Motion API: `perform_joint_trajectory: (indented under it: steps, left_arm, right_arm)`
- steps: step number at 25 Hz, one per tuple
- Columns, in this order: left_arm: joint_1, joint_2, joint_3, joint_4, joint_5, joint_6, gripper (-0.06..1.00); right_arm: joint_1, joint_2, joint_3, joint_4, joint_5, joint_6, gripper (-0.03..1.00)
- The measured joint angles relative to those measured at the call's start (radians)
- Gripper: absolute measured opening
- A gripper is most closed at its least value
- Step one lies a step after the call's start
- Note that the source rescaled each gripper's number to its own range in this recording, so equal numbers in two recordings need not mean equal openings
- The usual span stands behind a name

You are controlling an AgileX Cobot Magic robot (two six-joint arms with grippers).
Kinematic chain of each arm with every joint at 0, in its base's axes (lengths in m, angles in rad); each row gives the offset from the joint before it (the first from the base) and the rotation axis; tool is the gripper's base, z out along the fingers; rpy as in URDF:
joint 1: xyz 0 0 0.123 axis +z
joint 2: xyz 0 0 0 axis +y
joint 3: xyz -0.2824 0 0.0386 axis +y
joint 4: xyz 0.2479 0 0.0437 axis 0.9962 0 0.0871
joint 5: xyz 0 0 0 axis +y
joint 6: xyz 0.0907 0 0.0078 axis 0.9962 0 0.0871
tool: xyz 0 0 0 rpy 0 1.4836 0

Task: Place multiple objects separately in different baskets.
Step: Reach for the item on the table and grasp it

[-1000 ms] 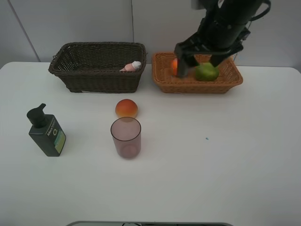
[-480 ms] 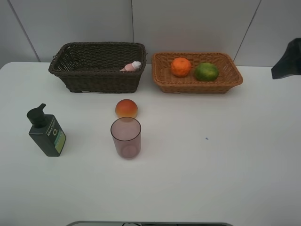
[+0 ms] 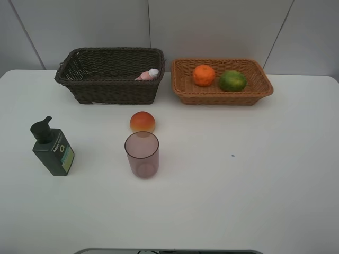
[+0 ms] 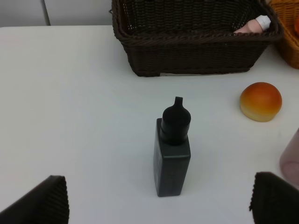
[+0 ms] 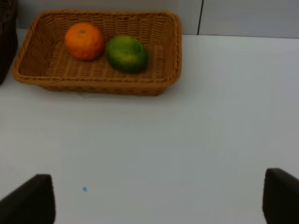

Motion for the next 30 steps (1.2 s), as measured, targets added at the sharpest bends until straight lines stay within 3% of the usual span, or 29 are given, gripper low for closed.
perform_joint_trajectory:
  steps: [7,13,20,27,30]
  left_arm:
    - [0.000,0.000,0.000,0.000,0.000,0.000,0.99]
    - [0.000,0.000,0.000,0.000,0.000,0.000,0.99]
    - [0.000,0.000,0.000,0.000,0.000,0.000,0.99]
    - [0.000,0.000,0.000,0.000,0.000,0.000,0.99]
    - [0.000,0.000,0.000,0.000,0.000,0.000,0.99]
  right_arm:
    - [0.000,-0.170,0.002,0.000,0.139,0.000,0.89]
    - [0.000,-0.297,0.027,-0.006,0.181,-0.012,0.89]
    - [0.000,-0.451,0.201,-0.003,0.100,-0.032,0.89]
    - [-0.001,-0.463,0.223,0.028,0.094,-0.060,0.89]
    - [-0.052,-0.463,0.223,0.030,0.094,-0.060,0.89]
